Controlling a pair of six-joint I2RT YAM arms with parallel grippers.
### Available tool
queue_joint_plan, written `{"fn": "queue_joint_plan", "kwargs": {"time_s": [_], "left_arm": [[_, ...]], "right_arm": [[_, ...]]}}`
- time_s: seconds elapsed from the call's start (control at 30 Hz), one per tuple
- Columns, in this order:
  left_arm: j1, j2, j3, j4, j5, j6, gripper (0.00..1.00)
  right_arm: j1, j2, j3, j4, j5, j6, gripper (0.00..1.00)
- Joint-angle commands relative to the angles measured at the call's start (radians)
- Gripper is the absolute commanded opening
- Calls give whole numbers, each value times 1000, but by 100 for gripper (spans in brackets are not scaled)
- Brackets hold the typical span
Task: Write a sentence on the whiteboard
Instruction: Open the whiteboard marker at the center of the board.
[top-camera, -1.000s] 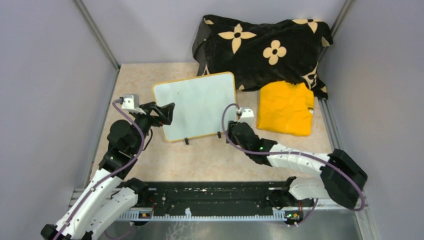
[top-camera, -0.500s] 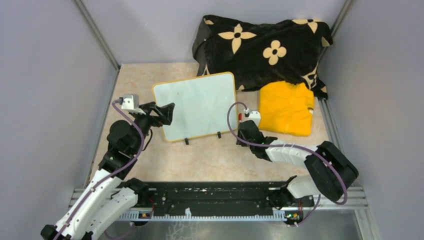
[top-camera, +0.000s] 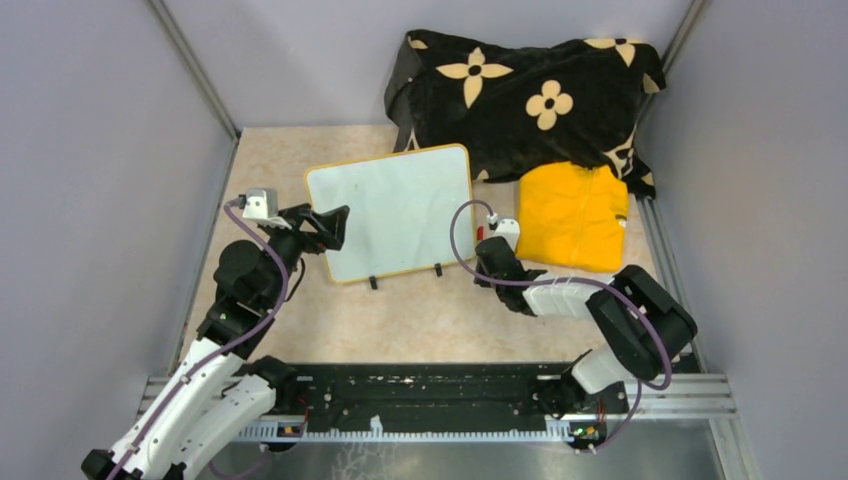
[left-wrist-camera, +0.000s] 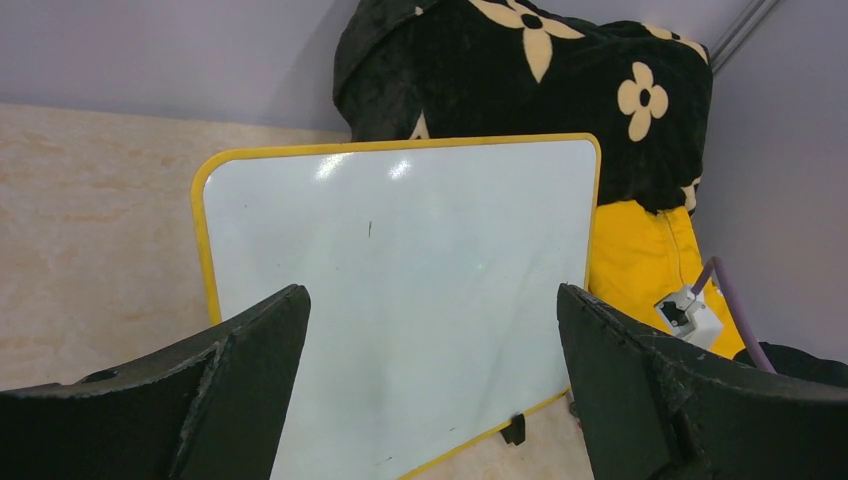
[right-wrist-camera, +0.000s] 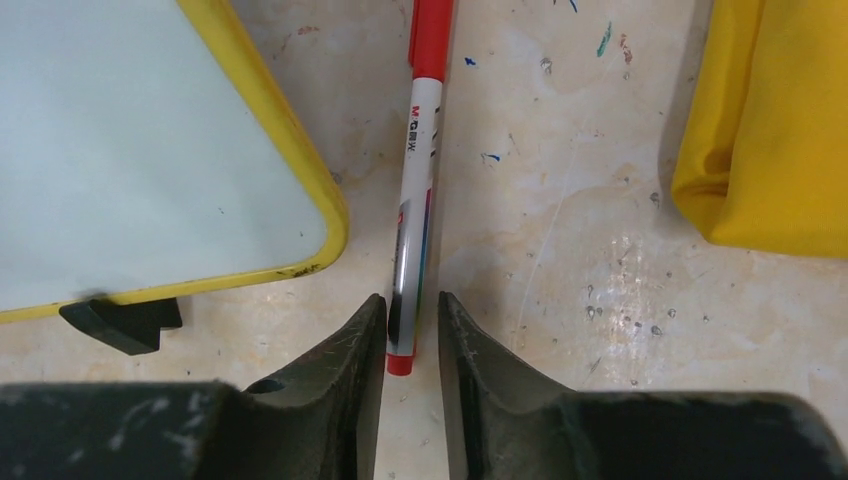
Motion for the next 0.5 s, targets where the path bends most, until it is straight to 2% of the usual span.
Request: {"fn": "queue_joint_plan", "kwargs": {"time_s": [0.0, 0.23, 0.47], "left_arm": [[-6, -13, 2, 19, -2, -3, 99], [-6, -10, 2, 18, 0, -5, 99], [-6, -4, 3, 18, 6, -8, 99]], "right_arm": [[-14, 29, 10, -3, 19, -12, 22], [-14, -63, -18, -109, 41, 0, 11], [-13, -185, -44, -258, 39, 28, 8]]}}
